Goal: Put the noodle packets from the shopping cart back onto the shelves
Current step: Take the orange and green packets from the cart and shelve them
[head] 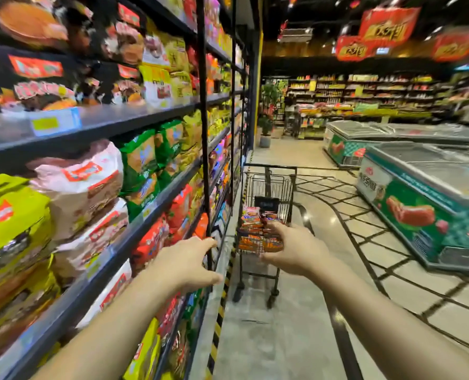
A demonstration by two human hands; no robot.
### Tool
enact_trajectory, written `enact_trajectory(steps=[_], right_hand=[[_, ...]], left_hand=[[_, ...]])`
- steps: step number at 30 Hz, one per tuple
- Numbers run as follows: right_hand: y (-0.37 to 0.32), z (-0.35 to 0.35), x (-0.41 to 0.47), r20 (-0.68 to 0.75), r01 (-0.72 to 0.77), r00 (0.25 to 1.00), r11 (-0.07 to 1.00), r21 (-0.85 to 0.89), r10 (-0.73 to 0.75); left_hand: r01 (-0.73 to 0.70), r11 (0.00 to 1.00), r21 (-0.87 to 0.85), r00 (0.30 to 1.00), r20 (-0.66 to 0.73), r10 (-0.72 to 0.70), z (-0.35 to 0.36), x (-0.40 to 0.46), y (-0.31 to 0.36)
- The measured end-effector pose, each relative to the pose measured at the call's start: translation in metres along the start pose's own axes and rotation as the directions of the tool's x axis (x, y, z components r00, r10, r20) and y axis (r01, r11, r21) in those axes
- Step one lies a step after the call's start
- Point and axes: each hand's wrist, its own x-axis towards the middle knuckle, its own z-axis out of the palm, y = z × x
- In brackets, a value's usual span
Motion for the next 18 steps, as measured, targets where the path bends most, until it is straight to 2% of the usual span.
enact_trajectory(steps=[12, 18], right_hand=[[0.105, -0.018, 0.172, -0.035, -0.069, 0.997, 0.992, 0.11, 0.073], [0.169, -0.04, 0.271, -0.003, -0.064, 0.998, 0.982, 0.178, 0.065]], left_hand=[[-0.112, 0.992, -0.054, 0.993, 0.02, 0.113, 0.0, 0.221, 0.044], [-0.106, 0.993, -0.058, 0.994, 0.01, 0.107, -0.01, 0.343, 0.077]])
